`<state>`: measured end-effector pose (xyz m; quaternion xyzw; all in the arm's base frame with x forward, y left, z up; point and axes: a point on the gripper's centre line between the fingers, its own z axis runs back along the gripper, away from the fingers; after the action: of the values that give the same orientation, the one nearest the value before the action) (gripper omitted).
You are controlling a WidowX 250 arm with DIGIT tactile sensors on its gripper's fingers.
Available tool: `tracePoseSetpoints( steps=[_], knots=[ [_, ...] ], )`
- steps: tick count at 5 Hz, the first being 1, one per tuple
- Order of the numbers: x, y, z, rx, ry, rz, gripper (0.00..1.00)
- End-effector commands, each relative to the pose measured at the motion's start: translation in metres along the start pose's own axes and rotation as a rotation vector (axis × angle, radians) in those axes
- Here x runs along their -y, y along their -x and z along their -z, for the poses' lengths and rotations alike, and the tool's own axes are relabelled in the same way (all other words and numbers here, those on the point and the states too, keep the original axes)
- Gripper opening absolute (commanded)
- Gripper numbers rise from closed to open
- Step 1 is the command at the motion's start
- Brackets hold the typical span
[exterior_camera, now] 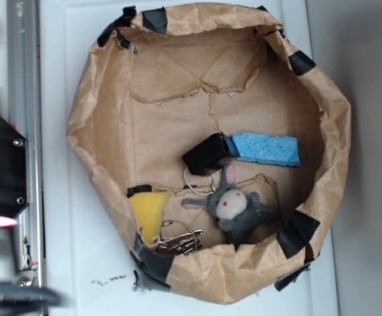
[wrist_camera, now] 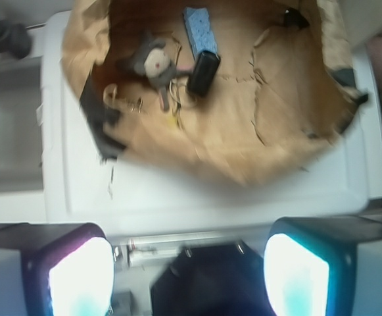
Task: Grab the black box.
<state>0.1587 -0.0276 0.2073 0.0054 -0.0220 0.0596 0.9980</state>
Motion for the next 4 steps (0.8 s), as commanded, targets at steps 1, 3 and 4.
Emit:
tracePoseSetpoints(
  steps=[1,3,4],
  knots=[
    [0.008,-0.069,0.043,0.081,-0.068,-0.062,1.0],
    [-0.021,-0.102,0.094,0.073,-0.095,-0.061,1.0],
    [-0.047,-0.102,0.112,0.036,-0.045,-0.064,1.0]
  ],
)
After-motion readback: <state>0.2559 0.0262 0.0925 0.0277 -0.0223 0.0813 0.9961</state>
